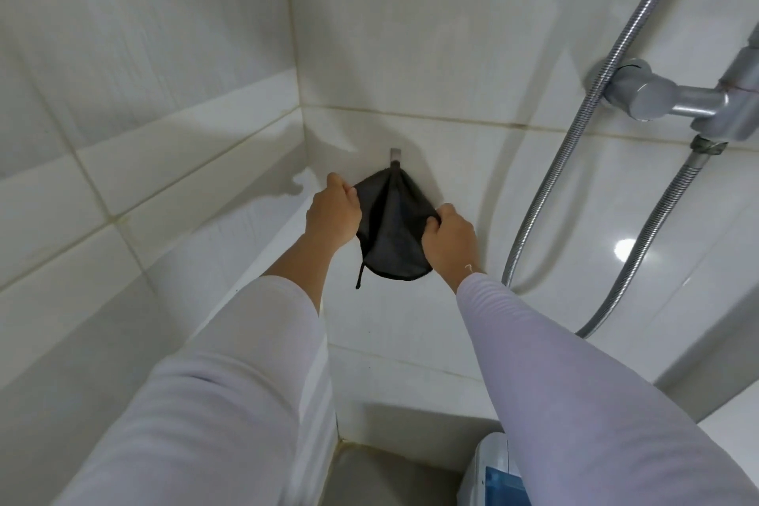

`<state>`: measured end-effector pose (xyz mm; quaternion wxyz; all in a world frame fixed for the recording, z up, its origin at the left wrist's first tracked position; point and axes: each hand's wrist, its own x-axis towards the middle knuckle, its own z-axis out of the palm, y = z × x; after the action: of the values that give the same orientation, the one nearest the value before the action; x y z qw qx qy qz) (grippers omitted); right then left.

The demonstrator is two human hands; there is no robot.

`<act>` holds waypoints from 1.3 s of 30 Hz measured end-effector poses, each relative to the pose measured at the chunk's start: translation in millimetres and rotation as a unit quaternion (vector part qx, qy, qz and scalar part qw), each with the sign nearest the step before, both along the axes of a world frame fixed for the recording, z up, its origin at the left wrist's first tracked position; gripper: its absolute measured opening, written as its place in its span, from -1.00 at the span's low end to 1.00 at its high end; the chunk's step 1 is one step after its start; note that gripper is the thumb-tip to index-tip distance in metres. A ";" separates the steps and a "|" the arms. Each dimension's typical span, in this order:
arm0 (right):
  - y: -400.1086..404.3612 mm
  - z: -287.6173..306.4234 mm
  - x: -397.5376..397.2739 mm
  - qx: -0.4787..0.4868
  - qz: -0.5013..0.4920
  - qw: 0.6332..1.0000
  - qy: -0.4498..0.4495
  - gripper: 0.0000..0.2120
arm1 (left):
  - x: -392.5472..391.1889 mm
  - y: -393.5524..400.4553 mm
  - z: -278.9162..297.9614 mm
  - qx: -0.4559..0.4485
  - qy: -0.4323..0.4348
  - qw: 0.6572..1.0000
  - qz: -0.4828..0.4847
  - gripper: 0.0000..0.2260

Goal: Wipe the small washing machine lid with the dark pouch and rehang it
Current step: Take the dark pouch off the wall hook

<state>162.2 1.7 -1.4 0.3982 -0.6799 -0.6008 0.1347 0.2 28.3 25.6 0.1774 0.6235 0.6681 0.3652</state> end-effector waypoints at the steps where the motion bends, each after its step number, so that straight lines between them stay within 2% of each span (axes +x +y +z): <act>1: -1.9 5.0 0.4 -0.004 0.004 1.000 0.018 -0.84 | -1.7 -3.8 4.8 0.005 -0.006 1.000 -0.007 -0.87; 3: -7.3 16.6 0.4 -0.017 0.019 0.998 0.061 -0.85 | -1.5 -12.7 14.1 0.007 -0.028 0.999 -0.024 -0.89; 5: -14.4 31.0 -1.6 -0.034 0.039 0.992 0.118 -0.84 | 2.2 -22.2 22.9 0.000 -0.049 0.998 -0.044 -0.81; 9: -30.9 54.3 -8.6 -0.072 0.083 0.961 0.254 -0.87 | 15.2 -43.5 35.1 -0.029 -0.085 0.992 -0.086 -0.78; 12: -46.4 63.5 -10.5 -0.079 0.098 0.941 0.314 -0.87 | 26.7 -59.7 39.2 -0.043 -0.106 0.986 -0.121 -0.75; 16: -80.1 74.6 -1.5 -0.112 0.116 0.903 0.398 -0.78 | 36.5 -87.5 45.9 -0.111 -0.221 0.954 -0.167 -0.57; 19: -101.3 75.7 13.6 -0.137 0.121 0.906 0.383 -0.69 | 38.1 -100.8 41.1 -0.137 -0.250 0.930 -0.230 -0.61; 23: -124.0 72.6 43.6 -0.149 0.110 0.918 0.352 -0.63 | 52.0 -106.7 39.6 -0.148 -0.250 0.924 -0.247 -0.69; 27: -139.0 61.6 78.3 -0.133 -0.001 0.931 0.340 -0.83 | 79.0 -118.3 40.2 -0.171 -0.290 0.906 -0.256 -0.68; 29: -144.9 49.2 96.8 -0.167 -0.009 0.925 0.342 -0.78 | 94.3 -124.6 40.3 -0.188 -0.313 0.891 -0.269 -0.66; 32: -153.2 28.8 124.1 -0.217 0.030 0.902 0.373 -0.66 | 120.1 -129.1 38.4 -0.210 -0.325 0.877 -0.285 -0.66; 36: -161.3 13.5 166.5 -0.234 0.030 0.885 0.403 -0.62 | 161.2 -126.7 27.5 -0.234 -0.288 0.886 -0.279 -0.67; 39: -169.3 3.8 207.2 -0.237 0.015 0.888 0.394 -0.63 | 199.6 -128.9 7.4 -0.288 -0.244 0.891 -0.253 -0.66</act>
<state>369.4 -167.5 2.4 0.4270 -0.6358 -0.3550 0.5360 199.8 -100.6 33.0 0.5929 0.5843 0.4995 0.2400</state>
